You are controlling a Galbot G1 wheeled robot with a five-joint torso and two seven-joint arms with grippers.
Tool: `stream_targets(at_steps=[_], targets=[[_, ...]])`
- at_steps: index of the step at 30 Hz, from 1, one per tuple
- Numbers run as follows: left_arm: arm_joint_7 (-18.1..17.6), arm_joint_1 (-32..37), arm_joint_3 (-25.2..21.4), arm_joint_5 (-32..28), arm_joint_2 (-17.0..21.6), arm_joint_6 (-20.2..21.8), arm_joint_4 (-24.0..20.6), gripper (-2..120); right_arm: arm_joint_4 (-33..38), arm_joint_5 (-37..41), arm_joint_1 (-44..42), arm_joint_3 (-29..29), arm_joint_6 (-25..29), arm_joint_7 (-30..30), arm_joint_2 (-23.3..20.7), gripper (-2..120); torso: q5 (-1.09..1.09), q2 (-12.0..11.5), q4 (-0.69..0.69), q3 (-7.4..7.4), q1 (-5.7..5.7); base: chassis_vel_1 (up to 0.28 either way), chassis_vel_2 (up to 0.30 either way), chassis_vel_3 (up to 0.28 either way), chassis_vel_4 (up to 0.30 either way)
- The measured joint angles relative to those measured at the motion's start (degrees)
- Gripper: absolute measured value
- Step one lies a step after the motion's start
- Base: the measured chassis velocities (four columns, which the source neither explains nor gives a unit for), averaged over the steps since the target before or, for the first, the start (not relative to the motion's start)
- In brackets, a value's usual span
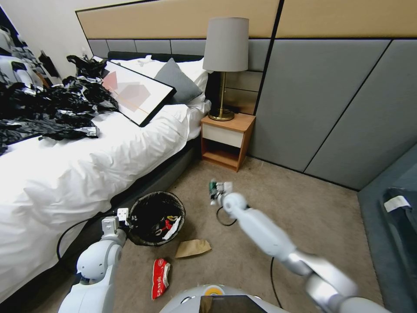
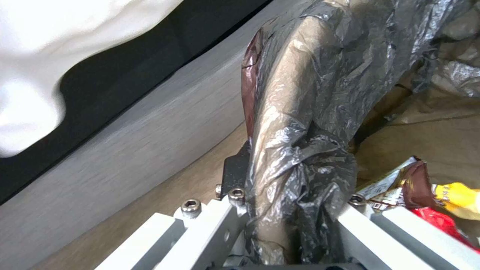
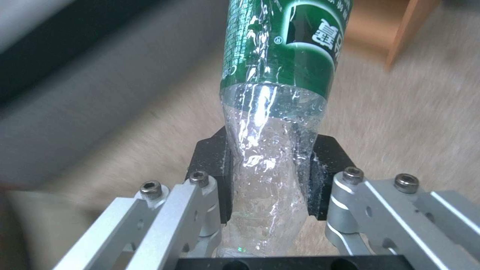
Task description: Pick up the trash bin, then pick up the garbage from the floor and place it into the trash bin.
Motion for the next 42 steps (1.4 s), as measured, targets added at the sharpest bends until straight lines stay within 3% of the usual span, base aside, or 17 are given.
stream_targets(at_steps=[2, 4, 11, 17, 23, 25, 29, 31, 42], targets=[[0.0, 0.0, 0.1, 0.1, -0.1, 0.0, 0.0, 0, 1.3, 0.7, -0.2, 0.4, -0.1, 0.2, -0.6, 25, 0.01, 0.0, 0.02, 0.0, 0.0, 0.0, 0.0, 0.0, 0.0], [0.0, 0.0, 0.5, 0.4, -0.3, 0.0, -0.1, 0, 9.2, 4.4, -0.8, 3.0, -0.6, 1.3, -3.2, 25, 0.0, 0.0, 0.05, 0.0, 0.0, 0.0, 0.0, 0.0, 0.0], [0.1, 0.2, 0.4, 0.5, -0.3, 0.0, -0.1, 0, 20.5, 13.7, 2.5, 5.3, -1.2, 1.7, -5.6, 25, 0.0, 0.0, 0.02, 0.0, 0.0, 0.0, 0.0, 0.0, 0.0], [0.1, 0.2, 0.1, 0.6, -0.3, 0.0, 0.2, 0, 24.6, 22.8, 8.3, 3.0, -1.6, -0.1, -4.7, 25, -0.02, 0.0, 0.03, 0.0, 0.0, 0.0, 0.0, 0.0, 0.0], [0.2, 0.2, 0.1, 0.7, -0.4, -0.1, 0.2, 0, 23.5, 25.7, 13.1, -2.0, -2.2, -1.4, -2.7, 25, -0.02, 0.0, 0.02, 0.01, 0.0, 0.0, 0.0, 0.0, 0.0], [0.2, 0.2, 0.1, 0.7, -0.6, -0.2, 0.4, 0, 21.3, 27.5, 19.3, -8.2, -2.6, -1.7, -0.4, 25, -0.02, 0.0, 0.03, 0.01, 0.01, 0.0, 0.0, 0.0, 0.0], [0.2, 0.2, -0.1, 0.7, -0.7, -0.3, 0.5, 0, 19.9, 28.1, 22.7, -11.6, -2.7, -1.5, 1.1, 25, -0.05, 0.0, 0.04, 0.01, 0.01, 0.0, 0.0, 0.0, 0.0], [0.2, 0.3, -0.3, 0.7, -0.8, -0.3, 0.6, 0, 17.2, 28.6, 26.1, -17.2, -2.8, -0.7, 4.5, 25, -0.04, 0.0, 0.04, 0.01, 0.01, 0.0, 0.0, 0.0, 0.0], [0.2, 0.3, -0.6, 0.5, -0.8, -0.4, 0.7, 0, 10.4, 24.3, 27.3, -28.4, -2.9, 0.2, 11.3, 25, -0.03, 0.0, 0.03, 0.01, 0.01, 0.0, 0.0, 0.0, 0.0]])
